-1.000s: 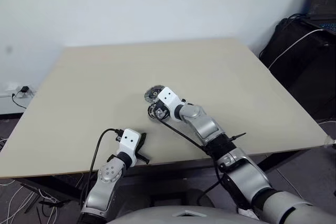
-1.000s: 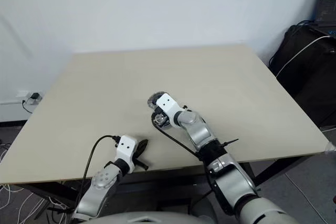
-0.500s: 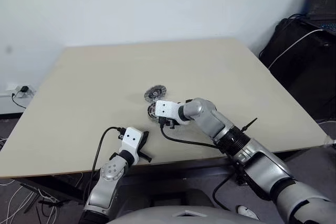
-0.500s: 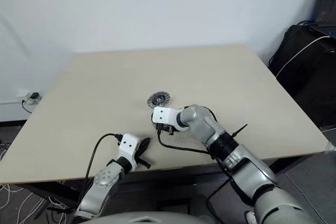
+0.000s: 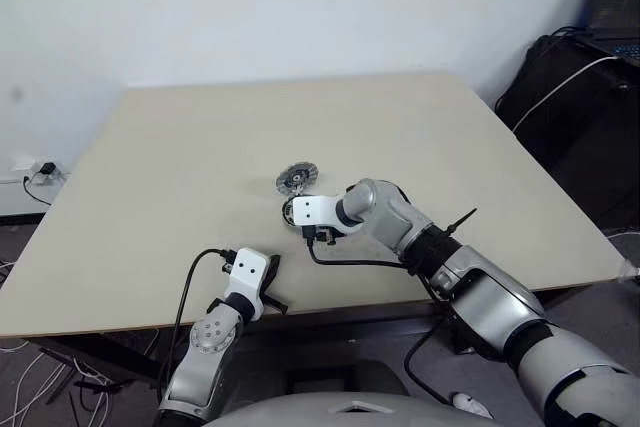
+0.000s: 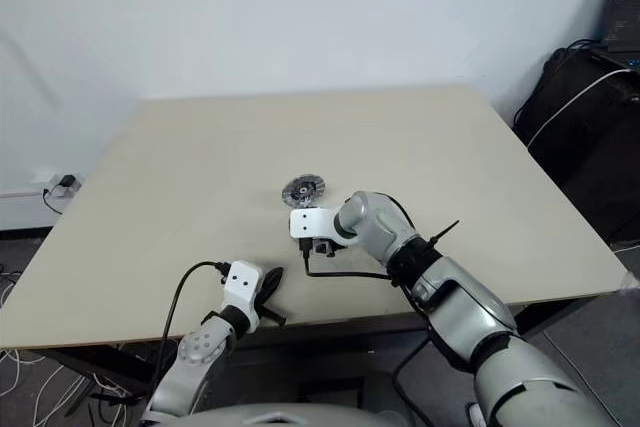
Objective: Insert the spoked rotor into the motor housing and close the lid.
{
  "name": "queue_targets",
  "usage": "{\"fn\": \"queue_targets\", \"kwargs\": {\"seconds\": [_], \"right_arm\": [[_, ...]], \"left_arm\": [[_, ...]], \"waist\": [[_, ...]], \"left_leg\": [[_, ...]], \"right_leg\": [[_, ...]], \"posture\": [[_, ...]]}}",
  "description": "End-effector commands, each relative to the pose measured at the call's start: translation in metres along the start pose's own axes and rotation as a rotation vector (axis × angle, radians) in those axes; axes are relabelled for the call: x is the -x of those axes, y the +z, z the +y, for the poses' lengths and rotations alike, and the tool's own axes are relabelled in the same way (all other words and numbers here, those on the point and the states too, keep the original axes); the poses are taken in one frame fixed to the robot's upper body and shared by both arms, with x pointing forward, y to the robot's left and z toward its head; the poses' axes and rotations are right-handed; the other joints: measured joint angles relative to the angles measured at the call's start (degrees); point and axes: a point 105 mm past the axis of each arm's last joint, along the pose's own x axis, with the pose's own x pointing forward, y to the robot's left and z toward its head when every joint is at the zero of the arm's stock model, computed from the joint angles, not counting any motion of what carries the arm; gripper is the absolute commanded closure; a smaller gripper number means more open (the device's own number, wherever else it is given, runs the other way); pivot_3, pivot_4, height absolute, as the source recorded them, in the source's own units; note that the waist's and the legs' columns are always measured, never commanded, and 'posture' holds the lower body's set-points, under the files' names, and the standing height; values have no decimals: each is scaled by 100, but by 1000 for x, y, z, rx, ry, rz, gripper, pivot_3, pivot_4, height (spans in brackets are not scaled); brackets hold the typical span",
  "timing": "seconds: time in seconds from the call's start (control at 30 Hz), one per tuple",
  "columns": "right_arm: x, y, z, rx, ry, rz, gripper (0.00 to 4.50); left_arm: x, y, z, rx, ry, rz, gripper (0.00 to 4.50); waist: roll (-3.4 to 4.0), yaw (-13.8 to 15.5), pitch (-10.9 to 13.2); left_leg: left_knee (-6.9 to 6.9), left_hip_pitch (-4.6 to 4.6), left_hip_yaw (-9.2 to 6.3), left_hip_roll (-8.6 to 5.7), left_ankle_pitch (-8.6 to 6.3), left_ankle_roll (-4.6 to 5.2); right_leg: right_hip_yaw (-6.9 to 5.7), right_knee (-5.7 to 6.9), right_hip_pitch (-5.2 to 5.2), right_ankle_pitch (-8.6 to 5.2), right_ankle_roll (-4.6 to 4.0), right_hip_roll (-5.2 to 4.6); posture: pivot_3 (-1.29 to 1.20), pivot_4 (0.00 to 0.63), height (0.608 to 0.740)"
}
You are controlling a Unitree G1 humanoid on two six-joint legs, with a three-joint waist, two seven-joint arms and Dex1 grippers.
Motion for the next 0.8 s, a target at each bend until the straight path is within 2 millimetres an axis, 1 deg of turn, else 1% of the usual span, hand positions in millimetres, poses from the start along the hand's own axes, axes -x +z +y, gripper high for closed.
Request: {"fn": "queue_targets", "kwargs": {"seconds": [0.03,0.23,0.43,0.53,0.63,0.67,0.8], "right_arm": [[7,11,-13,39,-32,-18,2594],[2,9,-13,42,-19,-2,2594],[-4,2,-15,26,-21,38,2594],[-6,-3,-17,20,-33,59,3152],[-7,-6,-18,17,-42,66,4138],[-7,-6,-19,17,-43,66,4350],[-6,-8,-20,8,-55,63,4390]], "left_arm": [[0,15,2,2,15,-66,4500],[0,15,2,7,18,-67,4500],[1,15,2,10,24,-71,4500],[1,15,2,12,28,-72,4500],[1,15,3,13,32,-74,4500],[1,15,3,13,32,-75,4500],[0,17,5,21,37,-86,4500]], "waist": [[0,-1,0],[1,-7,0],[2,-9,-1],[4,-18,-3],[3,-17,-4],[4,-16,-3],[4,-14,-3]], "left_leg": [[0,0,0,0,0,0],[-1,1,0,0,0,-1],[-1,1,0,0,0,-2],[-1,3,0,0,2,-5],[-1,7,-1,2,-7,-33],[0,7,-2,3,-6,-35],[1,8,-5,2,4,-42]], "right_leg": [[0,0,0,0,0,0],[0,1,-1,0,0,1],[0,2,-1,1,-2,1],[1,3,0,5,-8,2],[-2,4,3,8,-13,3],[-3,5,4,9,-14,4],[-7,7,5,16,-13,5]], "posture": [[0,0,740],[0,0,740],[0,0,740],[0,0,740],[0,0,740],[0,0,740],[0,0,740]]}}
